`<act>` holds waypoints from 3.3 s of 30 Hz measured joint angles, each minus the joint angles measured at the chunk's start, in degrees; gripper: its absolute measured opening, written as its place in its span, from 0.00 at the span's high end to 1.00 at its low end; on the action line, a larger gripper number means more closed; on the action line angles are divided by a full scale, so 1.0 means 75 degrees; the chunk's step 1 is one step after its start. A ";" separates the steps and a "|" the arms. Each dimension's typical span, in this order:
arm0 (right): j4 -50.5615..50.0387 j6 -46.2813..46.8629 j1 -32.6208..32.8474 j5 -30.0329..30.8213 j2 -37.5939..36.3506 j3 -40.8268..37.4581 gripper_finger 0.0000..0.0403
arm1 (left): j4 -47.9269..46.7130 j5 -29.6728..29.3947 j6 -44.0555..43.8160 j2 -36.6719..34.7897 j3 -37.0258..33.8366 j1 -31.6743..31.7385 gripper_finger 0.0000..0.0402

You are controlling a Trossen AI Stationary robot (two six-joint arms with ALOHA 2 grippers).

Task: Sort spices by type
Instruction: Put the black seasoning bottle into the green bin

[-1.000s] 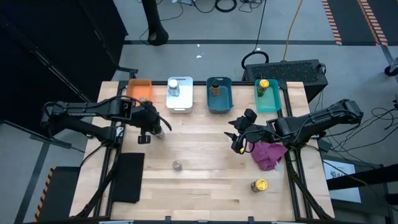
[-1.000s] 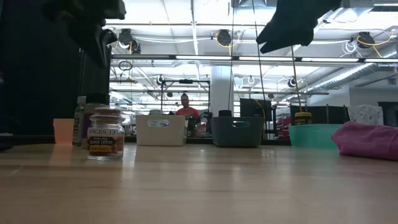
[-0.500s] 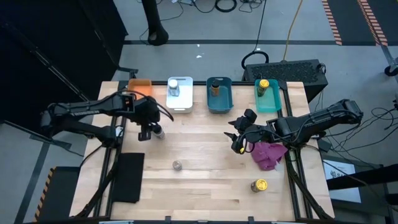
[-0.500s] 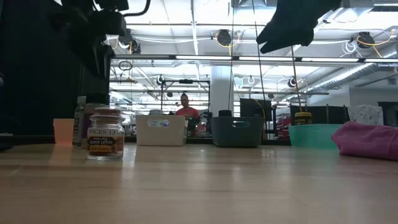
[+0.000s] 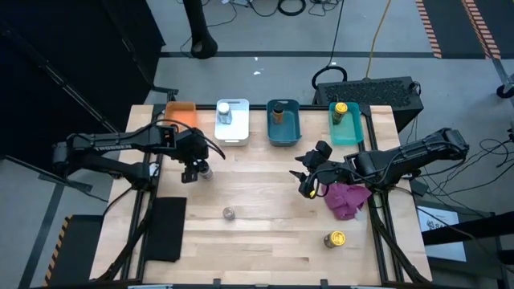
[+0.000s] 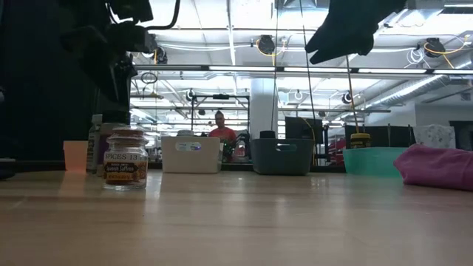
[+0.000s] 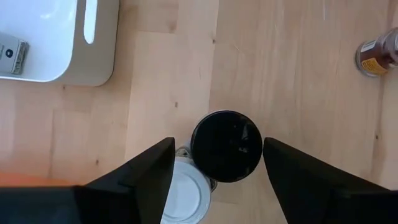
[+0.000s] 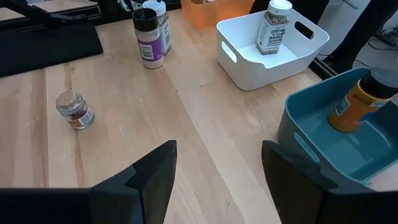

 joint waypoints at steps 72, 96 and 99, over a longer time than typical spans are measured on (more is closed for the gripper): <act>-0.0373 0.0512 0.0001 0.0009 0.0000 0.0000 0.46 | 0.1777 -0.0757 -0.0398 0.0003 -0.1274 -0.1052 0.38; 0.0458 -0.1007 0.0003 0.0178 0.0515 -0.0003 0.46 | 0.3891 -0.0836 -0.0610 0.0315 0.0708 -0.1958 0.47; 0.1253 -0.1894 0.0001 0.0181 0.0925 -0.0003 0.46 | 0.4380 -0.0834 -0.0571 0.0635 0.0833 -0.2248 0.47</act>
